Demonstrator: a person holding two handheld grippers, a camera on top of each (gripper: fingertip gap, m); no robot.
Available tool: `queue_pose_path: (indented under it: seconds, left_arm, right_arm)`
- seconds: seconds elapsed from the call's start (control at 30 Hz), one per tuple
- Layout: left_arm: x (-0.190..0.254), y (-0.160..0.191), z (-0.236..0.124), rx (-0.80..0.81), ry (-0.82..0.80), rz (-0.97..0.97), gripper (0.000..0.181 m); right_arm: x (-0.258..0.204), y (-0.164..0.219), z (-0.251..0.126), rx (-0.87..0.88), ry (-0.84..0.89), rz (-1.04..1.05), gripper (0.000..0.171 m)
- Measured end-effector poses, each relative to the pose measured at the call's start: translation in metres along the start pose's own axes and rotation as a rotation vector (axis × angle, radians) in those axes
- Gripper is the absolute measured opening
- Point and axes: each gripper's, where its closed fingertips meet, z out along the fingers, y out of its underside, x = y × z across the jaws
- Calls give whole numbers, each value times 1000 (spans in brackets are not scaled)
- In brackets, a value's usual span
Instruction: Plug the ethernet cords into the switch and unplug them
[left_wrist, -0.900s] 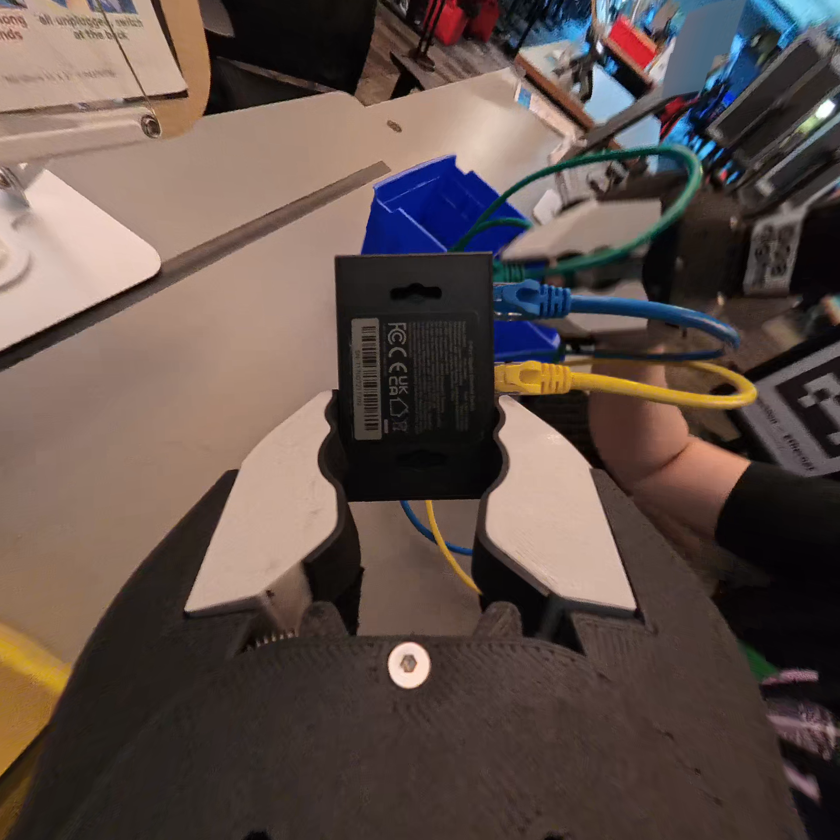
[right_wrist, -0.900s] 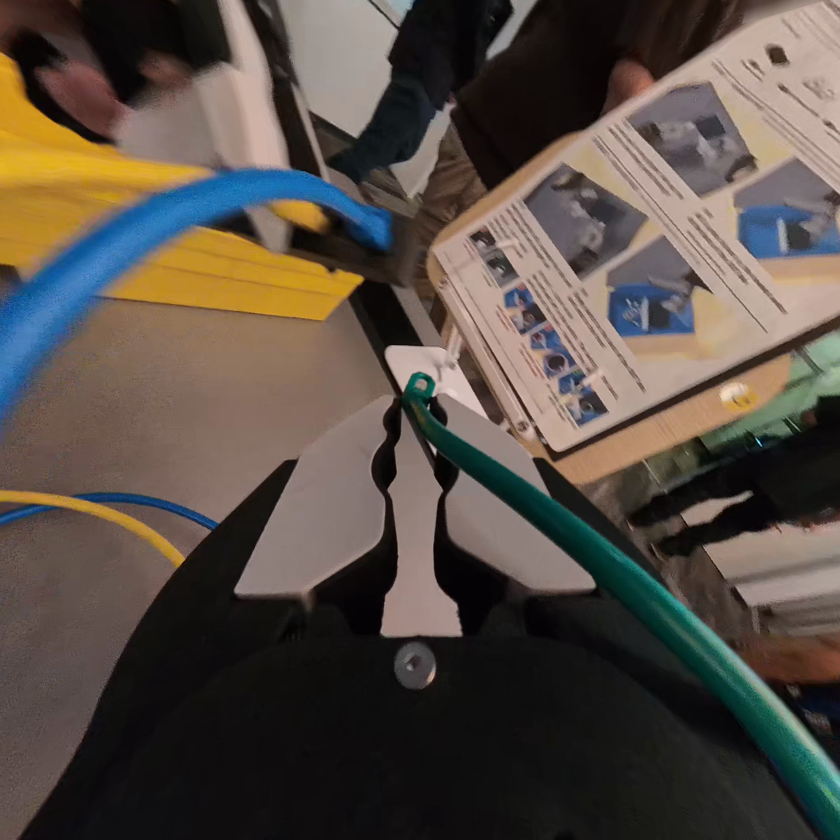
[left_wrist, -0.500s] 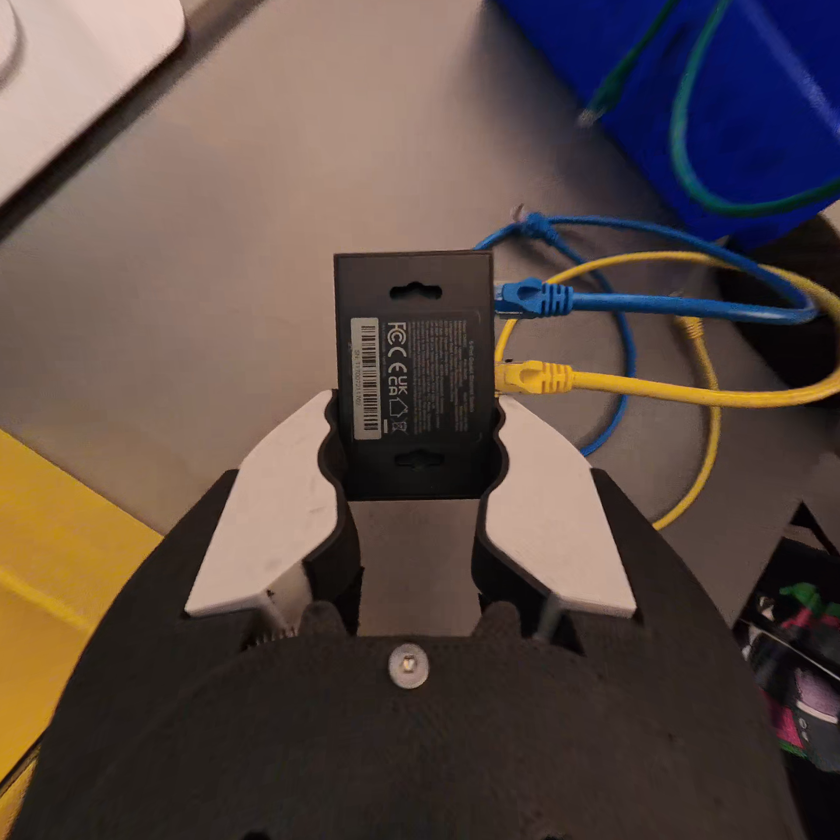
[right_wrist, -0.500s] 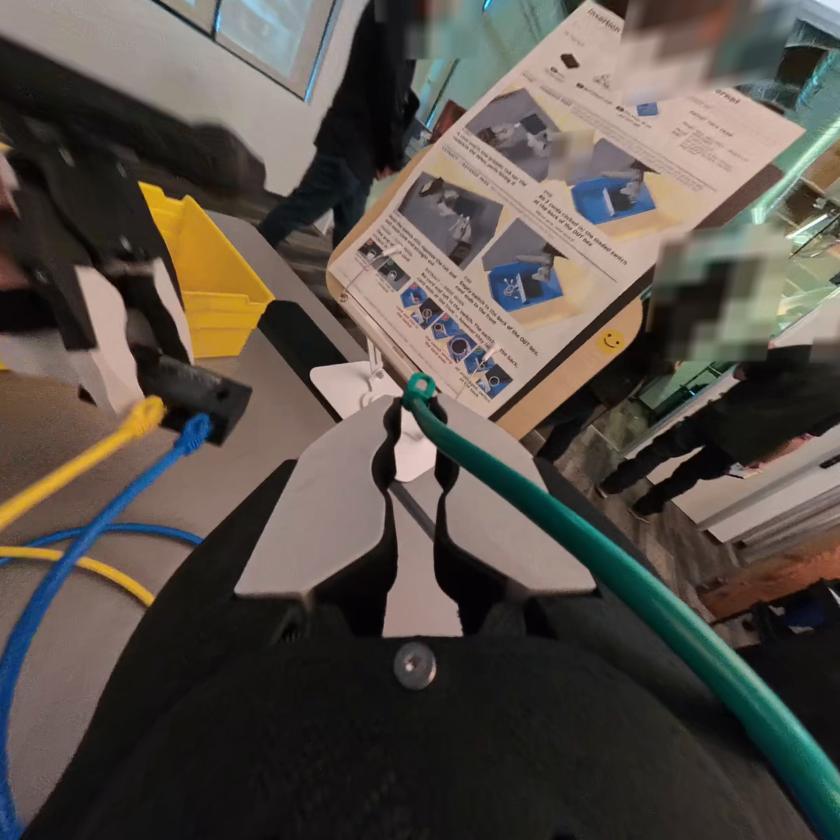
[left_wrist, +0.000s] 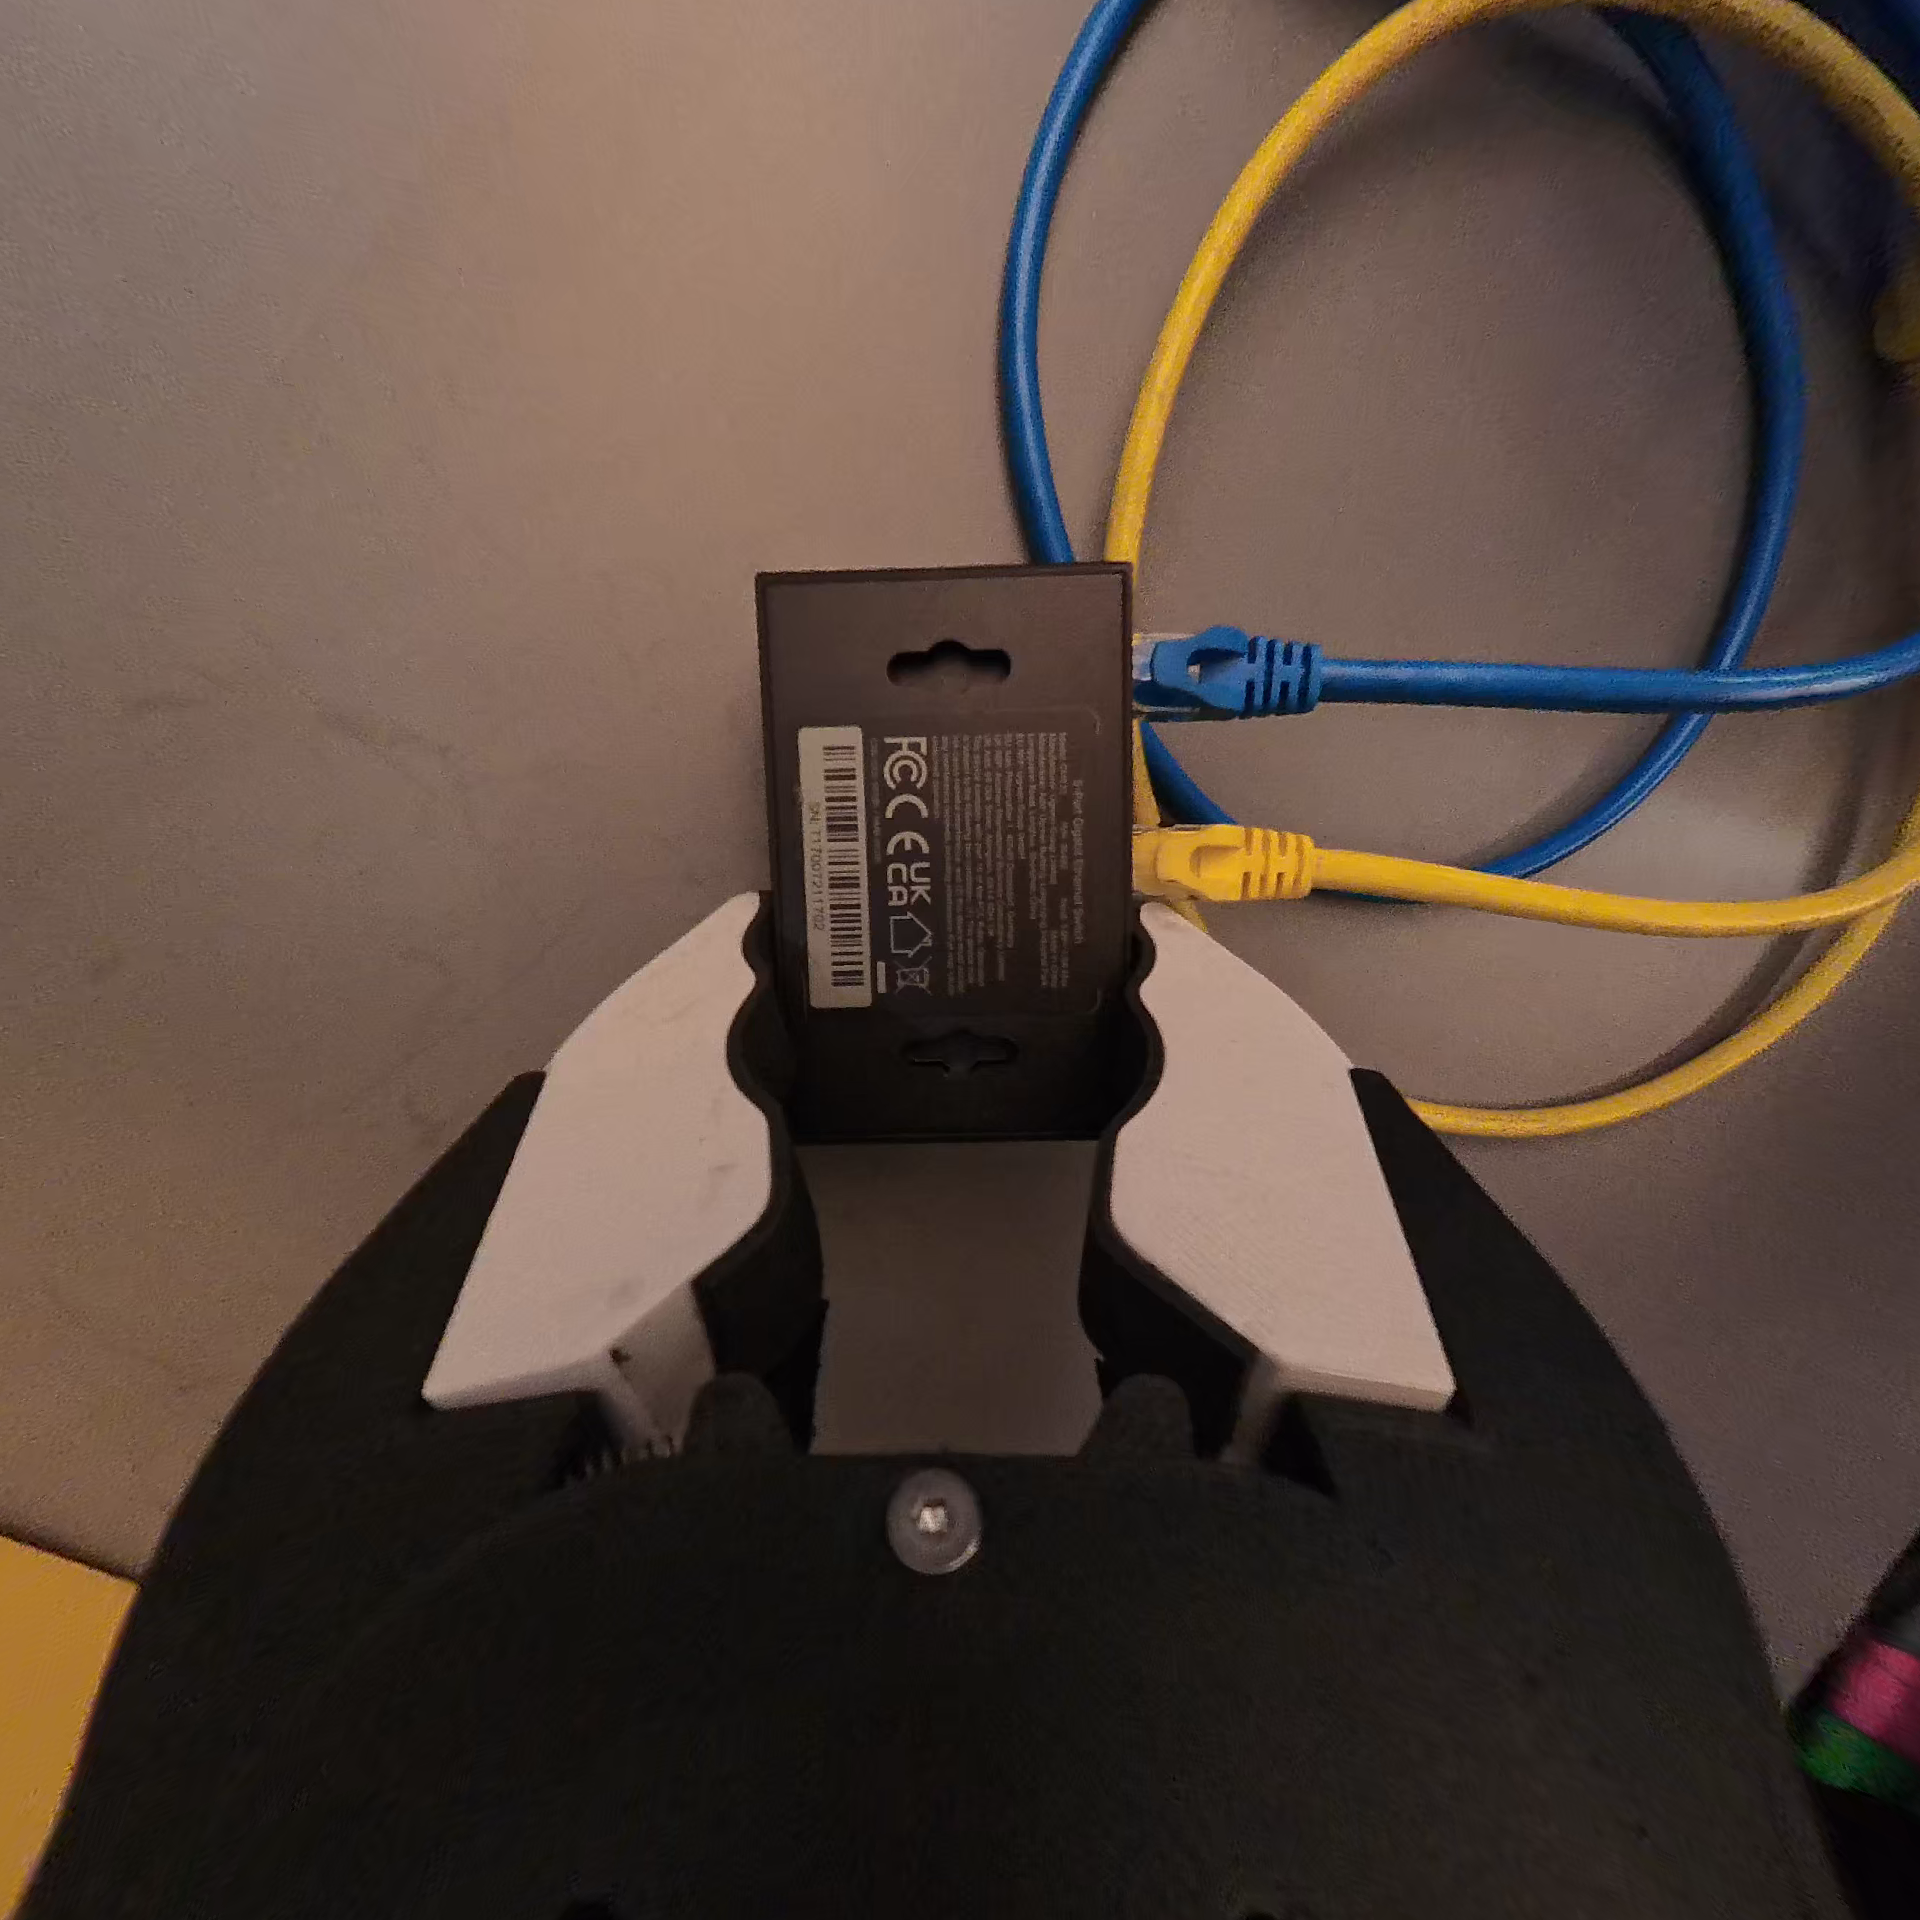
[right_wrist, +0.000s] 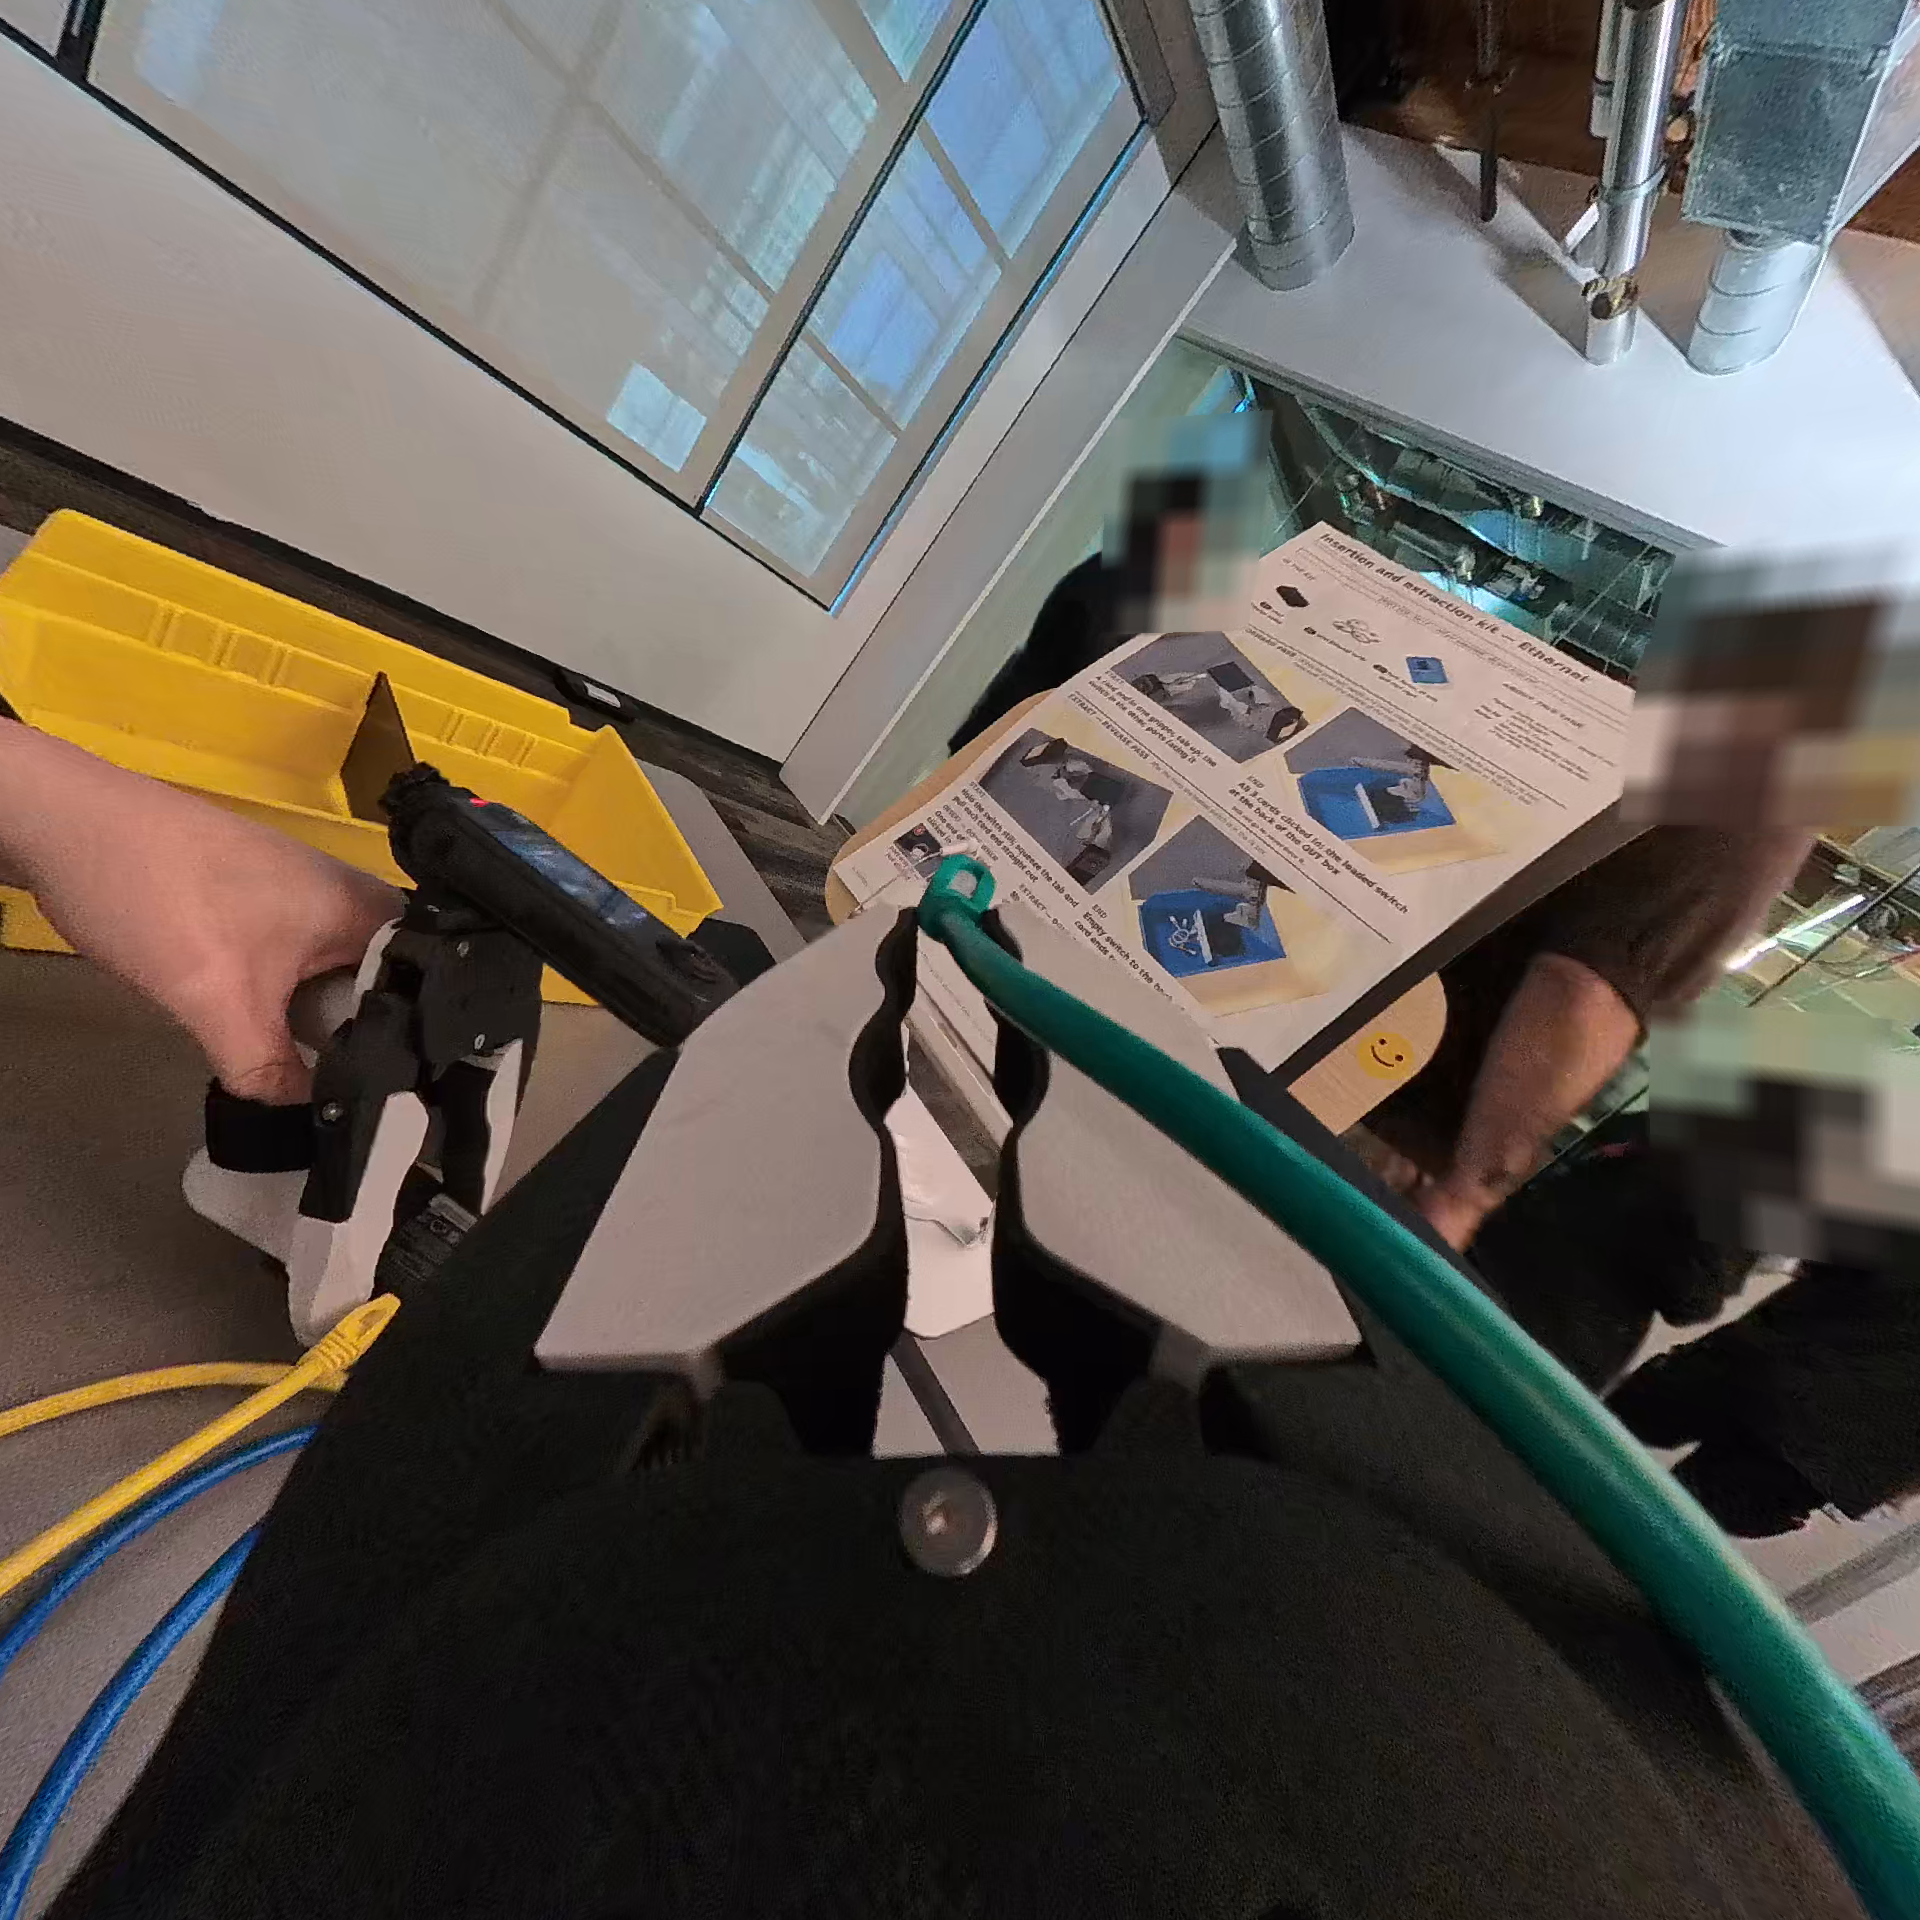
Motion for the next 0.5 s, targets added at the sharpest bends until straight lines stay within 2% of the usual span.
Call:
queue_pose_path:
  seconds: [0.1, 0.2, 0.3, 0.4, 0.5]
  left_arm:
    - [-2, 0, 1, -4, -41, 29, 60]
    - [-4, -4, 0, 15, -76, 58, 67]
    - [-4, -9, -16, 53, -65, 44, 74]
    - [-4, -26, -65, 205, -35, 36, 82]
    - [38, -62, -145, 586, 186, 114, 78]
  right_arm:
    - [1, -5, -3, 24, -2, 13, 13]
    - [-1, -7, -4, 36, -11, -6, 13]
    - [-6, -9, -4, 58, -27, -33, 13]
    - [-12, -13, -4, 94, -46, -33, 13]
    - [-26, -23, 0, 178, -125, 48, 13]
